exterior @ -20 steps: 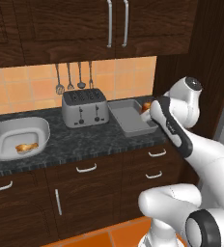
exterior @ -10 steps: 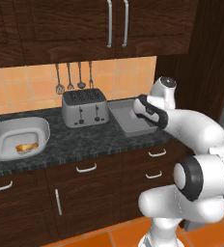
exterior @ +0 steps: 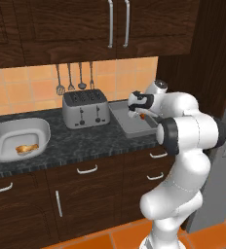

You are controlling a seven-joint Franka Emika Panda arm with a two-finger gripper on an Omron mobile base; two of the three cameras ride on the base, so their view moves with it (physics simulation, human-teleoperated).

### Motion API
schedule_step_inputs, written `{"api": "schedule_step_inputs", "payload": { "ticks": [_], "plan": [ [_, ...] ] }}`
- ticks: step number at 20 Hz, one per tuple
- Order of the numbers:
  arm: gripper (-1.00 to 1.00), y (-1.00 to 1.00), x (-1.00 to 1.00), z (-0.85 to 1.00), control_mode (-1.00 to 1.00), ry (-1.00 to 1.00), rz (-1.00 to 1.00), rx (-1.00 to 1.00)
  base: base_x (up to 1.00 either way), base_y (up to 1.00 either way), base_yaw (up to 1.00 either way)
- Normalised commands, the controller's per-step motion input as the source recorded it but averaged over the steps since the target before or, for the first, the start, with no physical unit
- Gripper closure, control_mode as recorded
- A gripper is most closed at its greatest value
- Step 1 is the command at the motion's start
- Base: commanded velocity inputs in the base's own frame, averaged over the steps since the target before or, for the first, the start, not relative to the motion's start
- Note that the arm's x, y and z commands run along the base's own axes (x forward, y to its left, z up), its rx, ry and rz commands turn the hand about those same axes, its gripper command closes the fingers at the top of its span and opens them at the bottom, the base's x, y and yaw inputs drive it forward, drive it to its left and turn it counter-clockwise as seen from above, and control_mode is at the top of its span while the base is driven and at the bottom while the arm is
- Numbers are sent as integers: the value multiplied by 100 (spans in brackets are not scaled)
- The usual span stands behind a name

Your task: Place one carrot and one chicken drumstick in each tupperware on the nearby counter, to pack two identical lunches.

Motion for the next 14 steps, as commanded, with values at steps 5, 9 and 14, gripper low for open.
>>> {"api": "schedule_step_inputs", "payload": {
  "ticks": [5,9,14],
  "plan": [
    [-100,-20,93,-7,-100,0,4,0,0,0,0],
    [-100,-22,9,0,-100,4,-4,1,0,0,0],
    [-100,29,-17,47,-100,0,-6,0,0,0,0]
  ]
}}
